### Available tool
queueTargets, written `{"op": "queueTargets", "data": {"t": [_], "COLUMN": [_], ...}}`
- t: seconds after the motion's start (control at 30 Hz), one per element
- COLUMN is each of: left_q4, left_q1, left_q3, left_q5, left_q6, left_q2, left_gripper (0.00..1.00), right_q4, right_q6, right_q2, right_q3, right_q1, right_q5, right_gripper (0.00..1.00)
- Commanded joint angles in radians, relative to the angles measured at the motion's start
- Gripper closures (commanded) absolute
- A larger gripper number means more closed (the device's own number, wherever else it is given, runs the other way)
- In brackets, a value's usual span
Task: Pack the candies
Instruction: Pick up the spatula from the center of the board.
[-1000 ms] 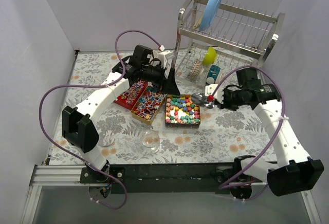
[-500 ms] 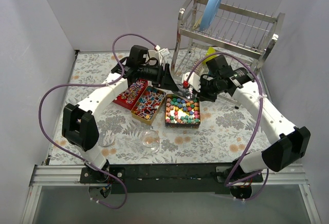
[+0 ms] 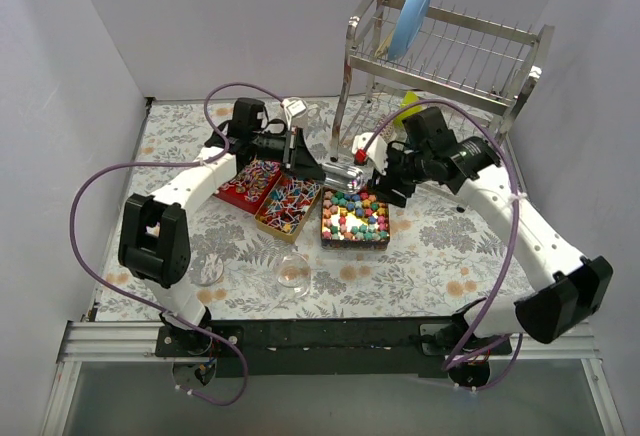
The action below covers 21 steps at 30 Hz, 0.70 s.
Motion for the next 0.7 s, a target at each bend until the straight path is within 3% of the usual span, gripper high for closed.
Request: {"op": "queueTargets", "data": {"t": [0.0, 0.1, 0.37, 0.5, 0.67], "left_q4": [0.161, 0.134, 0.112, 0.112, 0.112], "left_q1": [0.069, 0.081, 0.081, 0.081, 0.081], "left_q3": [0.001, 0.006, -0.034, -0.036, -0.051], "left_q5": [0.26, 0.288, 0.309, 0.309, 0.309], "left_q6": [-0.108, -0.087, -0.085, -0.085, -0.095], "left_q2": [0.016, 0.028, 0.024, 0.018, 0.004], "left_gripper": [1.0, 1.0, 1.0, 1.0, 1.0], "right_q4": [0.206, 0.31, 0.302, 0.238, 0.195], "right_q6": [0.094, 0.149, 0.196, 0.18, 0.182], "right_q2": [-0.193, -0.253, -0.125, -0.042, 0.011], "right_q3": [-0.098, -0.151, 0.009, 0.073, 0.088], "right_q1": [-0.01, -0.01, -0.009, -0.009, -0.009], "right_q5": [-0.116, -0.144, -0.253, -0.293, -0.331], "right_gripper": [0.14, 0.1, 0.16, 0.29, 0.36]}}
